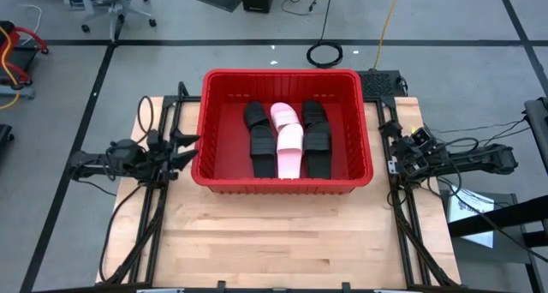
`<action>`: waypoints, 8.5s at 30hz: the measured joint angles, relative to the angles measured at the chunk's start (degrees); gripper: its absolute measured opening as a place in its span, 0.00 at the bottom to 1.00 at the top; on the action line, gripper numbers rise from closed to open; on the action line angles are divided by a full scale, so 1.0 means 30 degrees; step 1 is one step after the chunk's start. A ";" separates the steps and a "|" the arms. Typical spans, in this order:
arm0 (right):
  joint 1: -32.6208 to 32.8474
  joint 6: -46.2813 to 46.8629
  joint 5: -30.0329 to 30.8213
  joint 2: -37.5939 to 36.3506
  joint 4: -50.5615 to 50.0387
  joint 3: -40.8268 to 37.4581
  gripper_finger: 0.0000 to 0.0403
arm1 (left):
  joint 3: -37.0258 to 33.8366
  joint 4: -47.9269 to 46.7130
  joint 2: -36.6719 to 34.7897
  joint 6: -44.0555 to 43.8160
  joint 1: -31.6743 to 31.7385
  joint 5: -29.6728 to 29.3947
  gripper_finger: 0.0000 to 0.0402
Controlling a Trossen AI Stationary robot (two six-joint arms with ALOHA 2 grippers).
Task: Pick and place slides into bin
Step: Return to Home Position
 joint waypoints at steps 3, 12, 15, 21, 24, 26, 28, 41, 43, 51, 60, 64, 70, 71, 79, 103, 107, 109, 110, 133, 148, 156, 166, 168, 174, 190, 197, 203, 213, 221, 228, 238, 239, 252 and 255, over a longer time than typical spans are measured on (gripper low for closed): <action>-0.0004 -0.0164 0.0003 -0.0015 -0.0640 -0.0018 0.70 | -0.0740 0.0230 0.0011 -0.0567 -0.0002 0.0015 0.68; -0.0004 0.0142 -0.0040 0.0005 -0.9579 -0.0033 0.70 | -0.1358 0.0352 0.0000 -0.0317 -0.0002 0.0025 0.68; 0.0003 0.1145 -0.0194 0.0007 -1.1557 -0.0033 0.70 | -0.1371 -0.0644 -0.0002 -0.0684 0.0000 0.0069 0.68; 0.0003 0.0673 -0.0098 0.0045 -1.2771 -0.0055 0.70 | -0.1271 -0.2243 0.0000 -0.1391 0.0000 0.0066 0.68; 0.0003 -0.0028 -0.0113 0.0051 -1.3010 -0.0062 0.70 | -0.1292 -0.2322 0.0000 -0.0769 0.0000 0.0095 0.68; 0.0003 -0.0650 -0.0079 0.0056 -1.3074 -0.0062 0.70 | -0.1295 -0.2363 0.0000 -0.0556 0.0000 0.0107 0.68; 0.0003 -0.1411 -0.0076 0.0058 -1.3133 -0.0062 0.70 | -0.1312 -0.2246 0.0004 -0.0443 0.0000 0.0078 0.68; 0.0003 -0.7526 -0.0065 0.0080 -1.2822 -0.0069 0.70 | -0.1439 0.0985 0.0051 0.1341 0.0000 -0.0288 0.68; 0.0003 -0.7453 -0.0054 0.0080 -1.3323 -0.0069 0.70 | -0.1439 0.0984 0.0051 0.2511 0.0000 -0.1046 0.68; -0.0003 -0.7380 -0.0054 0.0126 -1.2146 -0.0084 0.70 | -0.1431 0.1125 0.0051 0.3920 0.0000 -0.1437 0.68; 0.0003 -0.7377 -0.0062 0.0087 -1.0816 -0.0084 0.70 | -0.1391 0.0204 0.0044 0.3162 -0.0007 -0.1413 0.68; 0.0001 -0.7373 -0.0062 0.0073 -1.0806 -0.0084 0.70 | -0.1388 -0.1734 0.0044 0.2713 0.0000 -0.1405 0.68; 0.0003 -0.7373 -0.0062 0.0073 -1.0772 -0.0084 0.70 | -0.1337 -0.2143 0.0033 0.3046 0.0000 -0.1413 0.68; 0.0003 -0.7373 -0.0062 0.0073 -1.0772 -0.0084 0.70 | -0.1337 -0.2127 0.0035 0.3049 0.0000 -0.1413 0.68; -0.0004 -0.7366 -0.0062 0.0066 -1.0747 -0.0084 0.70 | -0.1358 -0.1878 0.0036 0.2902 0.0000 -0.1421 0.68; 0.0003 -0.7366 -0.0069 0.0058 -1.0735 -0.0084 0.70 | -0.1380 -0.1805 0.0036 0.2892 0.0000 -0.1421 0.68; 0.0000 -0.7366 -0.0069 0.0058 -1.0728 -0.0084 0.70 | -0.1380 -0.1798 0.0036 0.2892 0.0000 -0.1421 0.68; 0.0001 -0.7361 -0.0069 0.0058 -1.0731 -0.0084 0.70 | -0.1380 -0.1798 0.0036 0.2885 0.0000 -0.1421 0.68; 0.0002 -0.7366 -0.0069 0.0058 -1.0736 -0.0084 0.70 | -0.1380 -0.1798 0.0036 0.2884 0.0000 -0.1421 0.68; -0.0001 -0.7366 -0.0069 0.0053 -1.0733 -0.0084 0.70 | -0.1380 -0.1783 0.0044 0.2866 -0.0003 -0.1421 0.68; -0.0002 -0.7366 -0.0069 0.0051 -1.0736 -0.0084 0.70 | -0.1380 -0.1783 0.0044 0.2870 -0.0007 -0.1421 0.68; 0.0002 -0.7366 -0.0069 0.0051 -1.0736 -0.0084 0.70 | -0.1380 -0.1783 0.0044 0.2875 -0.0003 -0.1421 0.68; -0.0002 -0.7366 -0.0071 0.0051 -1.0734 -0.0084 0.70 | -0.1380 -0.1783 0.0044 0.2878 0.0000 -0.1421 0.68; -0.0001 -0.7366 -0.0072 0.0051 -1.0736 -0.0081 0.70 | -0.1380 -0.1783 0.0044 0.2878 0.0000 -0.1421 0.68; -0.0004 -0.7366 -0.0069 0.0051 -1.0736 -0.0084 0.70 | -0.1380 -0.1783 0.0044 0.2878 0.0000 -0.1421 0.68; -0.0004 -0.7366 -0.0069 0.0051 -1.0732 -0.0084 0.70 | -0.1380 -0.1783 0.0044 0.2878 -0.0004 -0.1424 0.68; -0.0002 -0.7366 -0.0076 0.0051 -1.0734 -0.0079 0.70 | -0.1380 -0.1783 0.0044 0.2878 0.0000 -0.1428 0.68; 0.0000 -0.7366 -0.0073 0.0051 -1.0734 -0.0080 0.70 | -0.1380 -0.1783 0.0044 0.2878 0.0000 -0.1421 0.68; 0.0003 -0.7366 -0.0076 0.0051 -1.0736 -0.0077 0.70 | -0.1380 -0.1783 0.0044 0.2878 -0.0007 -0.1421 0.68; -0.0001 -0.7365 -0.0073 0.0055 -1.0736 -0.0078 0.70 | -0.1380 -0.1783 0.0044 0.2878 -0.0003 -0.1421 0.68; 0.0003 -0.7366 -0.0070 0.0051 -1.0736 -0.0077 0.70 | -0.1380 -0.1783 0.0044 0.2878 -0.0004 -0.1426 0.68; -0.0004 -0.7366 -0.0073 0.0051 -1.0736 -0.0077 0.70 | -0.1380 -0.1783 0.0044 0.2878 -0.0004 -0.1424 0.68; 0.0003 -0.7366 -0.0069 0.0051 -1.0732 -0.0084 0.70 | -0.1380 -0.1783 0.0044 0.2878 0.0000 -0.1426 0.68; 0.0002 -0.7366 -0.0075 0.0052 -1.0736 -0.0077 0.70 | -0.1380 -0.1783 0.0044 0.2878 0.0000 -0.1428 0.68; -0.0004 -0.7366 -0.0076 0.0051 -1.0736 -0.0084 0.70 | -0.1380 -0.1783 0.0044 0.2878 -0.0005 -0.1425 0.68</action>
